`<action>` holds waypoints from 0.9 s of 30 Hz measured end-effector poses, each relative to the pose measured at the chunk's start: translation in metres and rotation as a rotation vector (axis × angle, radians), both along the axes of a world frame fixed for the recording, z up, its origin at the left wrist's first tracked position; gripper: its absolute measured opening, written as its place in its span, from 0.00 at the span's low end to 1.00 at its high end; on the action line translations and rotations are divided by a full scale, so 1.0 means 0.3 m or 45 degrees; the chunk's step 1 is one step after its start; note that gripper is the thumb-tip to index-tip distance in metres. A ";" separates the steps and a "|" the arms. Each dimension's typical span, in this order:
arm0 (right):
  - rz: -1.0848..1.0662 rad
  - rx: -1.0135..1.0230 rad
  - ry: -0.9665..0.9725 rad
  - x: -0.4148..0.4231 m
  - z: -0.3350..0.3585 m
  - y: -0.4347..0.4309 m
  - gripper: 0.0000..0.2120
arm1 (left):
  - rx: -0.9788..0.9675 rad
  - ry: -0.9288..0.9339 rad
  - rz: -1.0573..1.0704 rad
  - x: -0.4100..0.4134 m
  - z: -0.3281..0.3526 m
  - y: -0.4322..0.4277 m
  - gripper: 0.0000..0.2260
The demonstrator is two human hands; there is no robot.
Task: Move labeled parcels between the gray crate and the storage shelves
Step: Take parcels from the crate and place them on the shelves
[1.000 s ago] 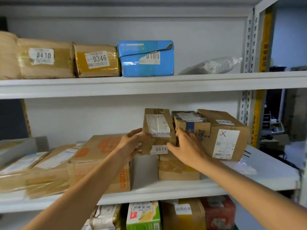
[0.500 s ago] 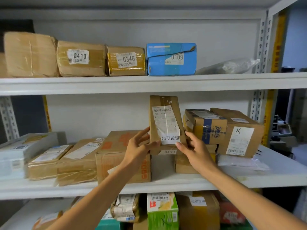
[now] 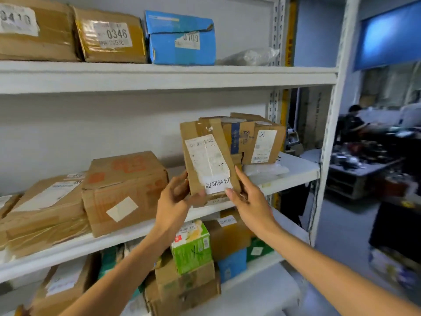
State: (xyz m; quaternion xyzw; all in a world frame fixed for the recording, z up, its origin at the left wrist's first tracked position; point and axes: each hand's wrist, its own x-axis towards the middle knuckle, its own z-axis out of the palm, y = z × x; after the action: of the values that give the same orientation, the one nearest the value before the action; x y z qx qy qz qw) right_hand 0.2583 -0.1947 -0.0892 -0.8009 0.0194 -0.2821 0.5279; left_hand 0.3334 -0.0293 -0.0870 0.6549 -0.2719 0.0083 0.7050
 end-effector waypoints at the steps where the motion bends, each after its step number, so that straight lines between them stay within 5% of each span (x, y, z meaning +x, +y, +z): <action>1: -0.071 -0.034 0.005 -0.027 -0.010 -0.016 0.31 | 0.003 0.008 -0.034 -0.016 -0.014 -0.020 0.25; 16: -0.266 -0.090 0.093 -0.311 -0.020 -0.127 0.37 | -0.088 0.070 -0.306 -0.242 -0.146 -0.174 0.26; 27: -0.865 0.045 0.115 -0.871 -0.201 -0.369 0.41 | 0.053 -0.121 -0.865 -0.580 -0.237 -0.613 0.26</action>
State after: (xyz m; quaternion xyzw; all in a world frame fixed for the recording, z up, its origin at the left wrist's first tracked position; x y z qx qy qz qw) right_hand -0.0030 -0.3055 -0.1495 -0.7512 0.3131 -0.4055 0.4161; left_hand 0.1595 -0.2132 -0.1581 0.5401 -0.5071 -0.2018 0.6406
